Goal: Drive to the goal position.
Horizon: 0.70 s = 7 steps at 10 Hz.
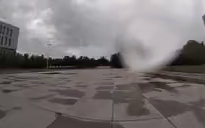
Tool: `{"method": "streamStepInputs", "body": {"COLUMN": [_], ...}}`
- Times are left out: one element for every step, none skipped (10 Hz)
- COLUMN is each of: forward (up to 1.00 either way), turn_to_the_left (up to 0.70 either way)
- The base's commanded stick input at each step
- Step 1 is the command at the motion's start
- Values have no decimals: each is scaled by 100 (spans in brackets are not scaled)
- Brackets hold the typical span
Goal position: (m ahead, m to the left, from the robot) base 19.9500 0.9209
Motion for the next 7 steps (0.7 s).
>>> {"method": "streamStepInputs", "body": {"forward": [70, 70, 70, 70, 70, 70, 70], "turn_to_the_left": [0, 0, 0, 0, 0, 0, 0]}}
